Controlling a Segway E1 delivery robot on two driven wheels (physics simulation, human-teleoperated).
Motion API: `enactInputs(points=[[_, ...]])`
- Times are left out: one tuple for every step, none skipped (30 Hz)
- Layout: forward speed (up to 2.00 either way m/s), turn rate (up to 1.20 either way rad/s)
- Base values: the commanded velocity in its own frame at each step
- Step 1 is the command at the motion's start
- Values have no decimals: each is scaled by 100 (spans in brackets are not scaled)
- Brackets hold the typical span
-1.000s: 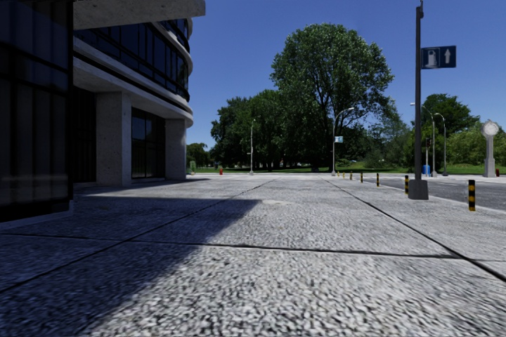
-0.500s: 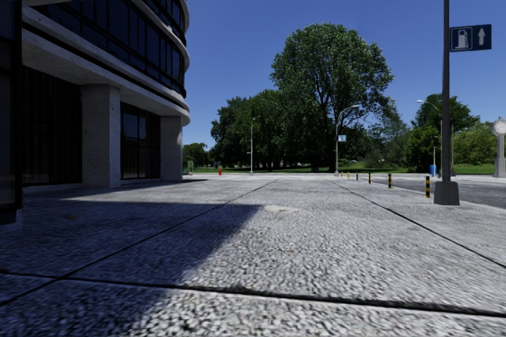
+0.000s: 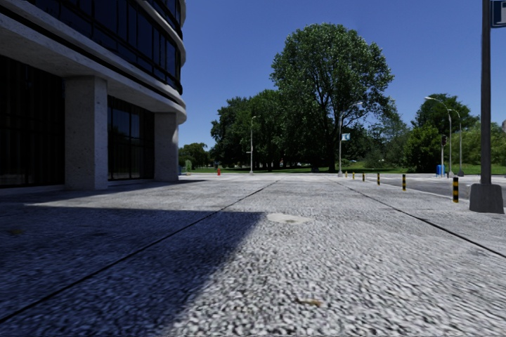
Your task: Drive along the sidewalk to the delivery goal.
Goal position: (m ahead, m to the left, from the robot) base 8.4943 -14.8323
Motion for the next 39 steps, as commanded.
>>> enactInputs(points=[[200, 0], [200, 0], [200, 0], [200, 0], [200, 0], [200, 0], [200, 0], [200, 0], [200, 0], [200, 0], [200, 0], [200, 0], [200, 0], [200, 0], [200, 0], [200, 0], [200, 0], [200, 0], [200, 0], [200, 0], [200, 0], [200, 0], [200, 0], [200, 0], [200, 0], [200, 0], [200, 0], [200, 0], [200, 0], [200, 0], [200, 0], [200, 0], [200, 0], [200, 0], [200, 0], [200, 0], [200, 0], [200, 0], [200, 0]])
